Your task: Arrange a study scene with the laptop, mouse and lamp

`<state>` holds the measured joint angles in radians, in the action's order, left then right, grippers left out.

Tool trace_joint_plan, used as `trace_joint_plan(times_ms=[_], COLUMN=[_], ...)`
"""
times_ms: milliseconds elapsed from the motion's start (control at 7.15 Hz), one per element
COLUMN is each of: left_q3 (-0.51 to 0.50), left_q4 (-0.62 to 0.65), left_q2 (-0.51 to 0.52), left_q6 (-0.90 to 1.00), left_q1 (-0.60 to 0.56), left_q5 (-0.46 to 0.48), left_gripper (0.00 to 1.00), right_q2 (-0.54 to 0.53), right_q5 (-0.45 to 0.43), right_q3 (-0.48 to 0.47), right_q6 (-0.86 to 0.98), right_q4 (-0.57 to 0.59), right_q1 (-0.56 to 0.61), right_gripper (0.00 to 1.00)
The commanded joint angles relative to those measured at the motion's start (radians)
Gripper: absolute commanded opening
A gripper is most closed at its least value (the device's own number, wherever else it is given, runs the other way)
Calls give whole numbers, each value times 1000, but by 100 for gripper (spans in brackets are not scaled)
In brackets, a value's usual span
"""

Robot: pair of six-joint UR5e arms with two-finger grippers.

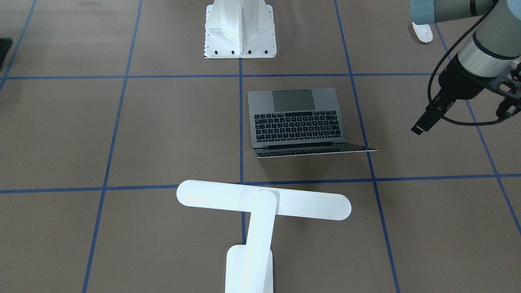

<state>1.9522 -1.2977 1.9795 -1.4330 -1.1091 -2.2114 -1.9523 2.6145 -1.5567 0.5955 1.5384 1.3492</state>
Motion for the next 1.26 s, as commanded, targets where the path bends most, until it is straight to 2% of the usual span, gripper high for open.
trace_joint_plan(times_ms=[0,560,1120], left_q3=[23,28,30], left_q4=[0,0,0], left_q2=[-1,1,2], left_q6=[-1,-1,-6], left_q1=[15,17,23], left_q5=[1,2,21], left_gripper=[100,100,100], right_q2=[24,23,10], right_q5=[-1,-4,-2], right_q3=[58,108,110], right_q6=[101,147,147], right_q4=[0,0,0], right_q1=[-25,-53,-59], right_gripper=[99,99,99])
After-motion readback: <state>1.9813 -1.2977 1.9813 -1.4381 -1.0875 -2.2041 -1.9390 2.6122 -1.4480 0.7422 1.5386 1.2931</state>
